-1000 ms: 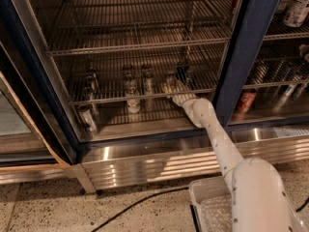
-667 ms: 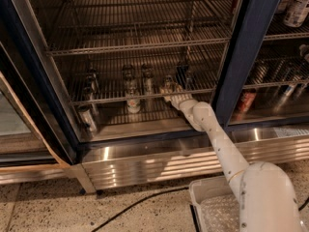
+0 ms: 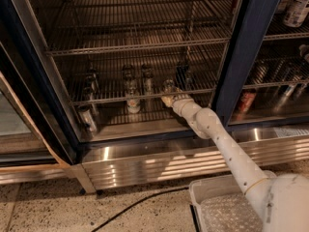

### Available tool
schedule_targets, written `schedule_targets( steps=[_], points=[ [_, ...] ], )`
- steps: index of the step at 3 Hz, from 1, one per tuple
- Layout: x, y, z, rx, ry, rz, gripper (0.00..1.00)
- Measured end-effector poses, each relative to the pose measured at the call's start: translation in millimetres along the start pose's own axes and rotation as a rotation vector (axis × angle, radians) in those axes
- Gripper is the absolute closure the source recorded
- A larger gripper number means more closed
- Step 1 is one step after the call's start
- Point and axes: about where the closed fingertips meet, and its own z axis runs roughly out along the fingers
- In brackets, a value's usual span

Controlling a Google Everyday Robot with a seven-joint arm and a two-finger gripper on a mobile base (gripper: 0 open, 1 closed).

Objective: Pick redbull can from bottom shelf of fridge

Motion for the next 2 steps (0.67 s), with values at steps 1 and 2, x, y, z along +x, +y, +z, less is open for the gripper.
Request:
schedule_targets(
  steps=[1, 2],
  points=[
    [-4.2, 4.6, -21.6, 0.002, 0.011, -0.028, 1.00],
    [3.3, 2.5, -37.5, 0.007, 0.034, -0.028, 1.00]
  ],
)
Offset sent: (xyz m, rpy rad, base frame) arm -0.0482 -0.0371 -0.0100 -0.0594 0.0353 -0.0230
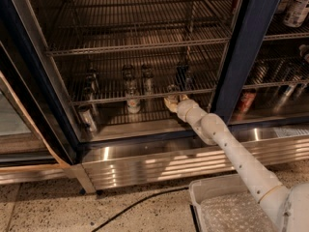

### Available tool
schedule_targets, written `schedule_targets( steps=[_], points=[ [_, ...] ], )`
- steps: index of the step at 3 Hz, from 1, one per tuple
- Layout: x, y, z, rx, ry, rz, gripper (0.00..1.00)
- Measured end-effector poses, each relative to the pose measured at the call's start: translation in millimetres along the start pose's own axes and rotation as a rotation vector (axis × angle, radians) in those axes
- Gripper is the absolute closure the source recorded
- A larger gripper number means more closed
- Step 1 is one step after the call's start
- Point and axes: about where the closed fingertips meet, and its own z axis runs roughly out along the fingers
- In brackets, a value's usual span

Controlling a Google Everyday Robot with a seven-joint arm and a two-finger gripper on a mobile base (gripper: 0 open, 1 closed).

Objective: Pick redbull can from bottom shelf of fridge

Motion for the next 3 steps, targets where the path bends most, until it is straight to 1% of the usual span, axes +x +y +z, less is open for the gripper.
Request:
schedule_targets(
  steps=[1, 2, 3],
  points=[
    [16.5, 3.5, -27.8, -0.028, 0.035, 0.022, 1.00],
    [16.5, 3.7, -28.0, -0.029, 0.034, 0.022, 1.00],
    [15.1, 17.5, -37.4, -0.061, 0.025, 0.033, 1.00]
  ],
)
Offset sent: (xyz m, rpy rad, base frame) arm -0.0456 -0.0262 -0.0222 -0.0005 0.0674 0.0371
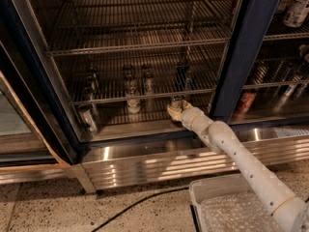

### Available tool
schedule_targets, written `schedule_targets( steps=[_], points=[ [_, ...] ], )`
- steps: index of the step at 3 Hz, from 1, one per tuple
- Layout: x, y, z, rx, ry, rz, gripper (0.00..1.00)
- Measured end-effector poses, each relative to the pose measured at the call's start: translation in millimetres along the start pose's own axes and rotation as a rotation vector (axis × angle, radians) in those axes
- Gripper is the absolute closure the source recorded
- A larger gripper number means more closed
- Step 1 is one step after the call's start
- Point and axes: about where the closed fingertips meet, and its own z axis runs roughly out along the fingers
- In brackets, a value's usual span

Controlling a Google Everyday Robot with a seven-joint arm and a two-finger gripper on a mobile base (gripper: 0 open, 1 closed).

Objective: Pick redbull can from bottom shelf of fridge

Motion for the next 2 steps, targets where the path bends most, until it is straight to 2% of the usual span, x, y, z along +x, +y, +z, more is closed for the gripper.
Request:
schedule_targets(
  steps=[1, 2],
  points=[
    [1.9, 22.7, -28.2, -0.054, -0.004, 0.026, 1.00],
    [-13.0, 44.1, -68.7, -0.144, -0.022, 0.075, 1.00]
  ],
)
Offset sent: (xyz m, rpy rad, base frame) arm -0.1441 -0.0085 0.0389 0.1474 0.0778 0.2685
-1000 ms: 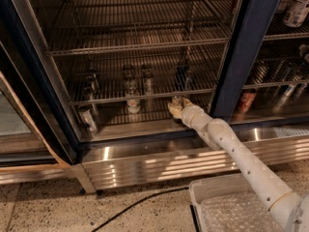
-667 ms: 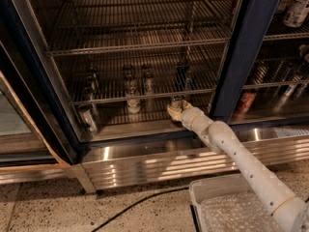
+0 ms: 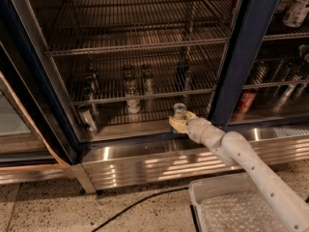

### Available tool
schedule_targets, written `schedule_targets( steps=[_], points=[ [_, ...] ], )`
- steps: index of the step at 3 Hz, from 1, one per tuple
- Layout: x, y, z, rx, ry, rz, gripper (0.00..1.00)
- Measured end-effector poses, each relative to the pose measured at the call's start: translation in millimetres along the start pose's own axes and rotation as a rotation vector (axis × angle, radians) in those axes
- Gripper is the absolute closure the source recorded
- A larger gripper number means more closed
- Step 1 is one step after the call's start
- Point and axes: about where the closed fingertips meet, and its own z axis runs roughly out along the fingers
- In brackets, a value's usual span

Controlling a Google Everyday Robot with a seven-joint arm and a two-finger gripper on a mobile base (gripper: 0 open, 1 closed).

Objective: Pick redbull can from bottom shelf of fridge

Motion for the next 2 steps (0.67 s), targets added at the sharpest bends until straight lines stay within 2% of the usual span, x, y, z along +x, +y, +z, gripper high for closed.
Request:
schedule_targets(
  steps=[1, 2],
  points=[
    [-16.7, 22.2, -32.1, -0.098, 0.000, 0.015, 1.00],
    [-40.4, 61.5, -56.8, -0.226, -0.002, -0.044, 1.00]
  ],
)
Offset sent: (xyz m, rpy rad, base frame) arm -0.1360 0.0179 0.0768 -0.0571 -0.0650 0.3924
